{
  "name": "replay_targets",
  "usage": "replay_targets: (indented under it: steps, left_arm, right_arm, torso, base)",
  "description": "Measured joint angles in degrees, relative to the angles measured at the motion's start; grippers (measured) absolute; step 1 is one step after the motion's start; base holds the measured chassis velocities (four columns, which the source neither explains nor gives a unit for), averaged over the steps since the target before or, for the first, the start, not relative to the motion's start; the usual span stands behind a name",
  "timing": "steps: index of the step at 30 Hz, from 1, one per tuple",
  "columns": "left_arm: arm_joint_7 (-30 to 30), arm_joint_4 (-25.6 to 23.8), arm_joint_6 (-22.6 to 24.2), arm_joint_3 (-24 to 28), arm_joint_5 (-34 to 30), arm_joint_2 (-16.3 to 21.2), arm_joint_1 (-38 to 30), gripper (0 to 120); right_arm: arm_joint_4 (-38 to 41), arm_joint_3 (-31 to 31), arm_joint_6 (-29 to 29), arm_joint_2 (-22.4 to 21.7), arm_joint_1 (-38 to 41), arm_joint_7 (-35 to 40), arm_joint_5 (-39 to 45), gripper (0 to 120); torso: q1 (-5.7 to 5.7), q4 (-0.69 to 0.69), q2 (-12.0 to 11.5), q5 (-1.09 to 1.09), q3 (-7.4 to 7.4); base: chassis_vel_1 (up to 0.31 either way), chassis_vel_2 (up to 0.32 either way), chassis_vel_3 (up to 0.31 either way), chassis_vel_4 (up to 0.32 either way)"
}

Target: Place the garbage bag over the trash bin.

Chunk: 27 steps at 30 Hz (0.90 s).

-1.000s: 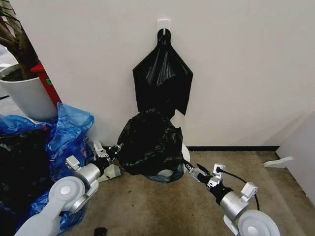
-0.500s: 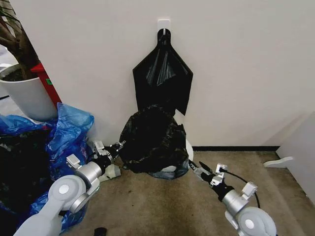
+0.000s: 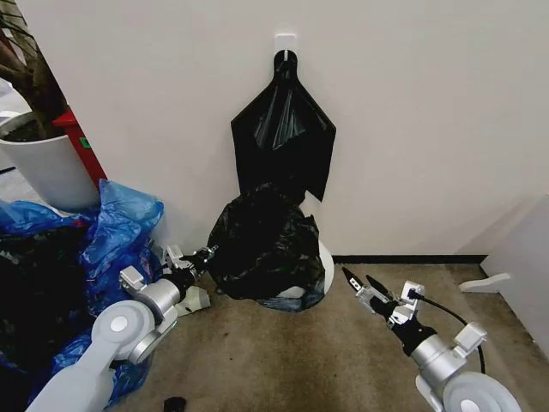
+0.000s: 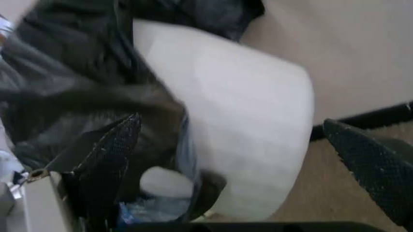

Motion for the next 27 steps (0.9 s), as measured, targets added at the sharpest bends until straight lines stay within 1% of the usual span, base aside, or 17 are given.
replay_targets:
  steps: [4,6,10,14,16,20,24,27]
  left_arm:
    - [-0.1,-0.2,-0.2,0.7,0.5,-0.3,-0.4,4]
    - [-0.1,-0.2,-0.2,0.8,0.5,-0.3,-0.4,4]
    - [-0.2,-1.3,-0.2,1.0,0.4,-0.3,0.0,4]
    - [-0.2,-1.7,-0.2,0.7,0.0,-0.2,0.3,4]
    - [-0.1,-2.1,-0.2,0.2,-0.5,0.0,0.6,4]
    - [-0.1,-2.7,0.0,-0.3,-1.3,0.3,1.0,4]
    - [-0.1,-2.8,0.0,-0.3,-1.3,0.3,0.9,4]
    - [-0.1,-2.7,0.0,0.0,-1.2,0.2,0.8,4]
  right_arm:
    - [1.0,-2.6,-2.1,1.6,1.7,5.5,-0.9,100]
    - [0.9,-2.8,-2.3,1.8,2.1,5.7,-0.9,100]
    - [-2.7,-3.4,-3.1,2.0,5.7,7.2,-1.0,100]
    - [-4.6,-3.3,-3.3,1.9,6.8,7.3,-0.9,100]
    - [-7.1,-2.9,-3.3,1.6,7.6,6.9,-0.4,100]
    - [-11.2,-2.2,-2.7,1.2,8.5,3.5,-0.2,100]
    - [-11.4,-2.0,-2.2,1.5,8.5,2.9,-0.2,100]
    - [-9.1,-1.7,-2.0,1.7,7.0,2.4,0.0,100]
  torso:
    - [0.0,0.0,0.0,-0.01,0.0]
    - [0.0,0.0,0.0,-0.01,0.0]
    - [0.0,0.0,0.0,0.0,0.0]
    - [0.0,0.0,0.0,0.0,0.0]
    - [0.0,0.0,0.0,0.01,0.0]
    - [0.0,0.0,0.0,0.01,0.0]
    - [0.0,0.0,0.0,0.01,0.0]
    - [0.0,0.0,0.0,0.0,0.0]
  base:
    - [0.0,0.0,0.0,0.0]
    - [0.0,0.0,0.0,0.0]
    - [0.0,0.0,0.0,0.0]
    - [0.0,0.0,0.0,0.0]
    - [0.0,0.0,0.0,0.0]
    - [0.0,0.0,0.0,0.0]
    - [0.0,0.0,0.0,0.0]
    - [0.0,0.0,0.0,0.0]
